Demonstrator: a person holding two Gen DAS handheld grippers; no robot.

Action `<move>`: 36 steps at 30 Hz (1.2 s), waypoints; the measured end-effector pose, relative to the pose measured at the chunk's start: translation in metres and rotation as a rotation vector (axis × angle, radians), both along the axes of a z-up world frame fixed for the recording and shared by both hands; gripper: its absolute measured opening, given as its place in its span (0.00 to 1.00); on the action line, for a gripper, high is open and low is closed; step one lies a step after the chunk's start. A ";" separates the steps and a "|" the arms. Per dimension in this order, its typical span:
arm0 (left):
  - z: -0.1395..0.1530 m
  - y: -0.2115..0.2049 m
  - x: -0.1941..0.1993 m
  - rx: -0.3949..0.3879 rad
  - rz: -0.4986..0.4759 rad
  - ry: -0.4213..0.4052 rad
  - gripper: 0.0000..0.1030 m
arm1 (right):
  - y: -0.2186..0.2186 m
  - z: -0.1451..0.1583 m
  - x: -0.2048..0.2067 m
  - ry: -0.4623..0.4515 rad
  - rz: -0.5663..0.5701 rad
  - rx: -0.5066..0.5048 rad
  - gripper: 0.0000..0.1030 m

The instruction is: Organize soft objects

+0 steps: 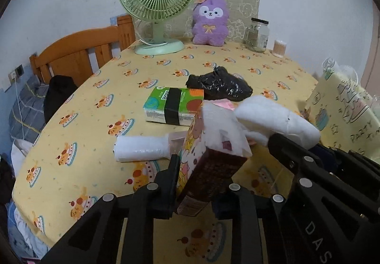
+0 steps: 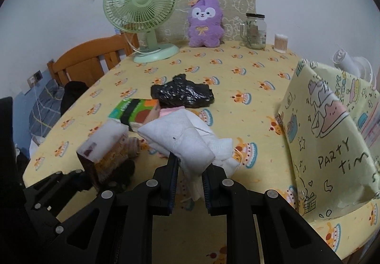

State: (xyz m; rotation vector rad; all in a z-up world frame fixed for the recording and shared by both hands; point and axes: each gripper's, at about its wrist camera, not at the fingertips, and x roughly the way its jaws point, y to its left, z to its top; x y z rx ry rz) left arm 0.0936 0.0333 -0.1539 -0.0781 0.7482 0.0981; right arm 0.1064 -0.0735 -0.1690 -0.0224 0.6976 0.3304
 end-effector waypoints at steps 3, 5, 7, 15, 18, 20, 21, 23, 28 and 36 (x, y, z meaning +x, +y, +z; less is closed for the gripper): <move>0.007 -0.002 -0.003 -0.006 -0.001 -0.010 0.20 | 0.000 0.008 -0.003 -0.011 0.005 -0.001 0.21; 0.013 -0.004 -0.006 -0.015 -0.010 -0.015 0.20 | -0.001 0.014 -0.006 -0.021 0.009 0.003 0.21; 0.019 -0.006 -0.009 -0.014 -0.015 -0.030 0.20 | -0.004 0.022 -0.010 -0.035 0.005 0.006 0.21; 0.046 -0.017 -0.019 -0.005 -0.034 -0.078 0.20 | -0.016 0.048 -0.022 -0.083 -0.009 0.018 0.21; 0.055 -0.018 -0.020 0.001 -0.040 -0.094 0.20 | -0.019 0.057 -0.025 -0.099 -0.011 0.024 0.21; 0.062 -0.020 -0.021 0.008 -0.045 -0.105 0.20 | -0.020 0.064 -0.027 -0.110 -0.012 0.022 0.21; 0.066 -0.020 -0.021 0.013 -0.045 -0.112 0.20 | -0.021 0.067 -0.028 -0.117 -0.013 0.021 0.21; 0.071 -0.020 -0.023 0.020 -0.045 -0.121 0.20 | -0.021 0.072 -0.030 -0.124 -0.011 0.023 0.21; 0.084 -0.021 -0.024 0.027 -0.049 -0.140 0.20 | -0.024 0.085 -0.033 -0.140 -0.011 0.032 0.21; 0.104 -0.025 -0.025 0.019 -0.070 -0.170 0.20 | -0.030 0.106 -0.038 -0.175 -0.024 0.044 0.21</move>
